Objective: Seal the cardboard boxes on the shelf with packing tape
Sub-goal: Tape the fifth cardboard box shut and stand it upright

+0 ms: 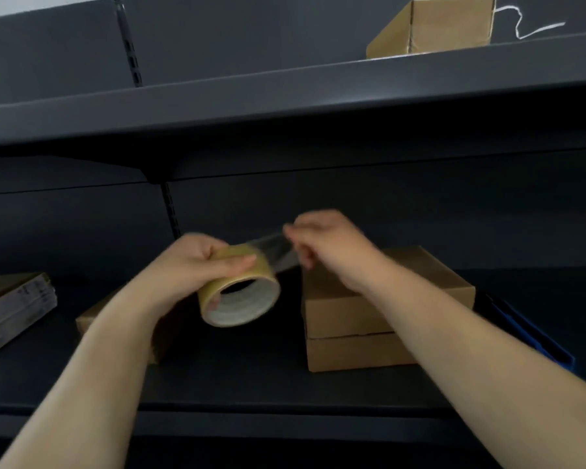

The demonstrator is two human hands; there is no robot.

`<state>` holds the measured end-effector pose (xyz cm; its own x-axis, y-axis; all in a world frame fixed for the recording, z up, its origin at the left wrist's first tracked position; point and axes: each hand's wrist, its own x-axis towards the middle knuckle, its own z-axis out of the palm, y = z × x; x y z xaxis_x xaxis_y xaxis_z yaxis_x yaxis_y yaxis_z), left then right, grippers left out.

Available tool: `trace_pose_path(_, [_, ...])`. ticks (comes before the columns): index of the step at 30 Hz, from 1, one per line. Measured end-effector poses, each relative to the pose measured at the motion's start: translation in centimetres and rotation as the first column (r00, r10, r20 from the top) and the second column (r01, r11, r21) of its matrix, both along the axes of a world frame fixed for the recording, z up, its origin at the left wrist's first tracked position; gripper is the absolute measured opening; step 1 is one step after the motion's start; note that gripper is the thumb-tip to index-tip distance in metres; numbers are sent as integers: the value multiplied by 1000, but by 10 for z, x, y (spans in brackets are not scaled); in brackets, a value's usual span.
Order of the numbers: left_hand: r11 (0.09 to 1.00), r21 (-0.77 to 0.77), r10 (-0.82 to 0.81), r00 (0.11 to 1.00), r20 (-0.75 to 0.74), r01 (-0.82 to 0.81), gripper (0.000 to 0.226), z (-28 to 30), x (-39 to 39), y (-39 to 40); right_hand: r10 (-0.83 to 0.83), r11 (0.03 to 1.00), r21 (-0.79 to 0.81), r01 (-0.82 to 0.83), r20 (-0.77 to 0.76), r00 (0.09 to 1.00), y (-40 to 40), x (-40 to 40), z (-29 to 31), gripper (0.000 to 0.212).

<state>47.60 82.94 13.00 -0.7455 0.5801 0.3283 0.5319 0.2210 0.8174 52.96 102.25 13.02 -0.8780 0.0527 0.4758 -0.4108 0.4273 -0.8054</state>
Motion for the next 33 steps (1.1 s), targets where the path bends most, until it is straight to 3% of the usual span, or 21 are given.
trace_pose_path(2, [996, -46, 79, 997, 7, -79, 60, 12, -13, -1, -40, 992, -122, 45, 40, 998, 16, 3, 9, 33])
trace_pose_path(4, [983, 22, -181, 975, 129, 180, 50, 20, -24, -8, 3, 978, -208, 13, 76, 997, 34, 7, 14, 32])
trace_pose_path(6, [812, 337, -571, 768, 290, 477, 28, 23, -30, -12, 84, 960, -274, -54, 99, 991, 43, 10, 14, 34])
trace_pose_path(7, [716, 461, -688, 642, 337, 525, 21, 24, -32, -12, 107, 943, -326, -71, 93, 990, 46, 9, 15, 35])
trace_pose_path(8, [720, 464, -687, 629, 365, 517, 19, 25, -35, -9, 96, 921, -385, -59, 78, 992, 49, 8, 16, 35])
trace_pose_path(9, [835, 327, -545, 750, 376, 443, 22, 26, -38, -4, 41, 895, -447, -11, 57, 998, 55, 7, 18, 35])
trace_pose_path(10, [957, 67, -288, 909, 301, 281, 28, 28, -40, 0, -45, 862, -504, 59, 39, 998, 66, 6, 21, 34])
trace_pose_path(11, [985, -166, -16, 988, 151, 42, 33, 30, -44, 2, -126, 829, -545, 125, 36, 991, 80, 7, 24, 32])
trace_pose_path(12, [957, -261, 152, 985, 80, -126, 34, 33, -46, 4, -184, 829, -528, 186, 56, 981, 94, 11, 25, 29])
trace_pose_path(13, [941, -285, 215, 973, 86, -183, 34, 36, -47, 5, -221, 857, -458, 236, 87, 971, 107, 15, 22, 27])
trace_pose_path(14, [946, -292, 186, 973, 136, -141, 35, 38, -47, 5, -240, 890, -372, 266, 115, 964, 118, 19, 17, 27])
trace_pose_path(15, [963, -262, 113, 974, 197, -59, 39, 38, -47, 5, -251, 907, -314, 281, 134, 959, 128, 23, 11, 27])
trace_pose_path(17, [995, -6, -90, 933, 349, 99, 47, 34, -54, 1, -225, 908, -323, 267, 161, 961, 140, 31, 5, 26])
trace_pose_path(19, [925, 265, -366, 832, 417, 274, 45, 30, -60, -1, -122, 912, -371, 178, 170, 978, 146, 37, 4, 29])
trace_pose_path(22, [865, 344, -495, 740, 456, 367, 40, 27, -58, 3, -79, 886, -441, 146, 167, 983, 149, 42, 9, 30])
trace_pose_path(24, [929, 203, -370, 790, 490, 309, 42, 27, -61, 7, -160, 910, -356, 212, 168, 973, 150, 45, 10, 23])
trace_pose_path(25, [972, 31, -222, 862, 455, 233, 41, 28, -63, 12, -206, 924, -287, 251, 179, 962, 152, 47, 9, 21])
trace_pose_path(26, [974, -202, -33, 943, 332, 105, 38, 30, -65, 18, -253, 927, -235, 294, 188, 949, 155, 48, 9, 22])
trace_pose_path(28, [825, -534, 202, 979, -24, -184, 28, 31, -68, 29, -357, 902, -181, 393, 199, 912, 162, 51, 5, 24])
trace_pose_path(30, [752, -622, 181, 976, -124, -218, 32, 32, -73, 38, -429, 878, -129, 461, 214, 878, 170, 53, -3, 25])
trace_pose_path(33, [730, -668, 151, 987, -49, -145, 38, 36, -73, 47, -437, 873, -104, 477, 269, 858, 179, 55, -15, 26])
